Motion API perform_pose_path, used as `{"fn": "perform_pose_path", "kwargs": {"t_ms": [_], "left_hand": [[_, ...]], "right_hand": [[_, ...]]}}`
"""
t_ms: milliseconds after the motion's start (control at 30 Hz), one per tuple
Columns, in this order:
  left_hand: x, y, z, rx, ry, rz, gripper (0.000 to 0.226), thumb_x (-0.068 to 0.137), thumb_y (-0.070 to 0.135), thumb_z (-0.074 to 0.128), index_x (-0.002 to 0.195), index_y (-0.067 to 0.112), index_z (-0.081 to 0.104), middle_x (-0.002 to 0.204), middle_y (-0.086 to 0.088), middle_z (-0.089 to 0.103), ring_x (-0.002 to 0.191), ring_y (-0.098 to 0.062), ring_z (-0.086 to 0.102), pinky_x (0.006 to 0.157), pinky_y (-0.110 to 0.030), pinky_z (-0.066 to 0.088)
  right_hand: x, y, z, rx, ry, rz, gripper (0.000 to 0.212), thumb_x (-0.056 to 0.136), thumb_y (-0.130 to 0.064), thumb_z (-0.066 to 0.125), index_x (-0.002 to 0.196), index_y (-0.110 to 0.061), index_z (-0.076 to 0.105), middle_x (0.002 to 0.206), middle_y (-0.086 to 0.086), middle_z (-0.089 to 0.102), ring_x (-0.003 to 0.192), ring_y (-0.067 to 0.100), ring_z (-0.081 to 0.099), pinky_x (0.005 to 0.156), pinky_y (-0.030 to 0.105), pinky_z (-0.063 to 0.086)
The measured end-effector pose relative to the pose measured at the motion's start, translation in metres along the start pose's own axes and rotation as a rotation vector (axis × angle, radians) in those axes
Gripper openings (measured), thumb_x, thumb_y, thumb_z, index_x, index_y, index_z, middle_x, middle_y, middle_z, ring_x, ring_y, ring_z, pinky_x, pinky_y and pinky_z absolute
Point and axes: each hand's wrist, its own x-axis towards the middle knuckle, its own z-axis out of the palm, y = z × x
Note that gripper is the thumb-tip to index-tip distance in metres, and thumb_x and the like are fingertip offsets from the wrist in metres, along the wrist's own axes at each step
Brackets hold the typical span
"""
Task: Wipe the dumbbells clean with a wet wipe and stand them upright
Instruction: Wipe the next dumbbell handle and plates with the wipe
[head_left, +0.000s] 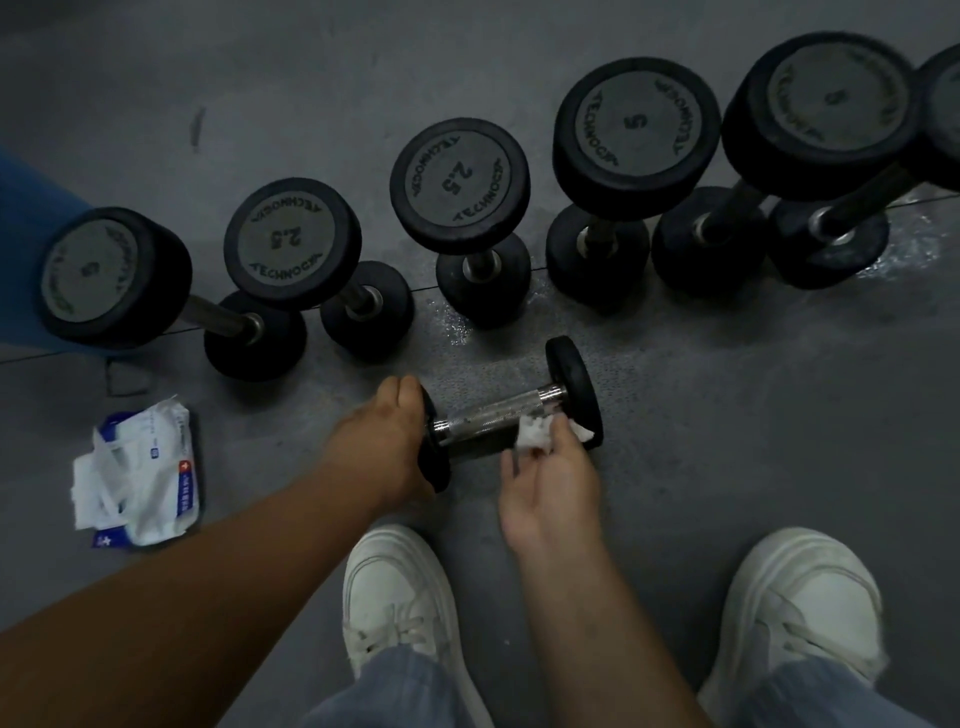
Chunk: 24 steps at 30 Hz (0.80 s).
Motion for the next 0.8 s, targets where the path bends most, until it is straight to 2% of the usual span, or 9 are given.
{"fn": "perform_pose_path", "kwargs": {"t_ms": [67, 133, 200, 267, 333, 400, 467, 600, 800], "left_hand": [[-0.001, 0.0, -0.001, 0.002, -0.009, -0.005, 0.101, 0.062, 0.04, 0.085, 0.138, 0.012, 0.025, 0.14, -0.006, 0.034, 0.113, -0.03, 0.056, 0.086, -0.035, 0.045], [-0.001, 0.0, -0.003, -0.009, -0.021, -0.007, 0.101, 0.062, 0.039, 0.086, 0.138, 0.012, 0.026, 0.14, -0.006, 0.034, 0.114, -0.031, 0.056, 0.087, -0.035, 0.045], [0.0, 0.0, -0.004, -0.004, -0.014, -0.002, 0.102, 0.061, 0.04, 0.086, 0.138, 0.013, 0.026, 0.14, -0.006, 0.035, 0.113, -0.03, 0.056, 0.086, -0.035, 0.045], [0.0, 0.001, -0.003, 0.004, -0.021, -0.002, 0.104, 0.06, 0.041, 0.087, 0.139, 0.013, 0.025, 0.141, -0.005, 0.033, 0.113, -0.03, 0.056, 0.088, -0.035, 0.045], [-0.001, 0.0, -0.003, 0.003, -0.017, -0.004, 0.106, 0.06, 0.041, 0.087, 0.14, 0.013, 0.024, 0.141, -0.005, 0.033, 0.113, -0.03, 0.056, 0.088, -0.034, 0.044], [-0.002, 0.001, -0.003, -0.002, -0.018, -0.001, 0.106, 0.061, 0.041, 0.086, 0.141, 0.013, 0.023, 0.141, -0.005, 0.033, 0.113, -0.03, 0.056, 0.088, -0.034, 0.045], [-0.002, 0.0, -0.002, -0.005, -0.02, 0.0, 0.106, 0.061, 0.041, 0.086, 0.141, 0.013, 0.023, 0.142, -0.005, 0.032, 0.113, -0.03, 0.056, 0.089, -0.035, 0.046], [0.0, 0.0, -0.003, 0.002, -0.033, -0.008, 0.107, 0.057, 0.041, 0.088, 0.14, 0.014, 0.024, 0.14, -0.005, 0.034, 0.113, -0.03, 0.057, 0.086, -0.035, 0.045], [-0.001, 0.001, 0.0, -0.008, -0.004, -0.004, 0.1, 0.063, 0.042, 0.084, 0.138, 0.013, 0.026, 0.137, -0.004, 0.035, 0.111, -0.028, 0.057, 0.082, -0.034, 0.045]], "right_hand": [[-0.002, -0.001, -0.002, -0.329, -0.017, -0.083, 0.025, 0.102, -0.023, 0.046, 0.123, -0.016, 0.056, 0.135, 0.004, 0.055, 0.13, 0.016, 0.046, 0.115, 0.038, 0.024], [-0.007, -0.005, 0.0, -0.506, -0.047, -0.156, 0.034, 0.1, -0.027, 0.048, 0.129, -0.01, 0.053, 0.136, 0.009, 0.054, 0.131, 0.022, 0.046, 0.115, 0.04, 0.028], [-0.024, -0.003, -0.008, -0.78, -0.144, -0.406, 0.032, 0.096, -0.026, 0.05, 0.121, -0.006, 0.057, 0.116, 0.013, 0.062, 0.112, 0.029, 0.059, 0.1, 0.039, 0.046], [-0.041, 0.003, -0.021, -1.157, -0.143, -0.748, 0.031, 0.099, -0.01, 0.045, 0.126, -0.016, 0.058, 0.116, -0.002, 0.064, 0.103, 0.015, 0.065, 0.086, 0.028, 0.052], [-0.036, 0.007, -0.029, -1.477, -0.191, -0.982, 0.049, 0.101, -0.007, 0.04, 0.148, -0.021, 0.039, 0.148, -0.006, 0.045, 0.121, 0.01, 0.057, 0.097, 0.028, 0.049], [-0.027, 0.002, -0.025, -1.852, -0.156, -0.965, 0.064, 0.1, -0.009, 0.038, 0.156, -0.022, 0.01, 0.162, -0.009, 0.017, 0.124, 0.016, 0.054, 0.097, 0.031, 0.048], [-0.014, -0.006, -0.02, -2.093, -0.119, -0.89, 0.07, 0.1, -0.009, 0.037, 0.156, -0.024, -0.002, 0.163, -0.009, 0.004, 0.116, 0.022, 0.059, 0.088, 0.037, 0.05], [-0.007, -0.016, 0.004, -2.163, -0.072, -0.932, 0.062, 0.098, -0.008, 0.036, 0.154, -0.019, 0.013, 0.163, -0.008, 0.007, 0.103, 0.028, 0.066, 0.076, 0.036, 0.051], [-0.023, -0.013, -0.022, -2.136, -0.127, -0.879, 0.067, 0.101, -0.013, 0.037, 0.154, -0.031, 0.001, 0.162, -0.017, -0.002, 0.112, 0.024, 0.061, 0.087, 0.035, 0.049]]}}
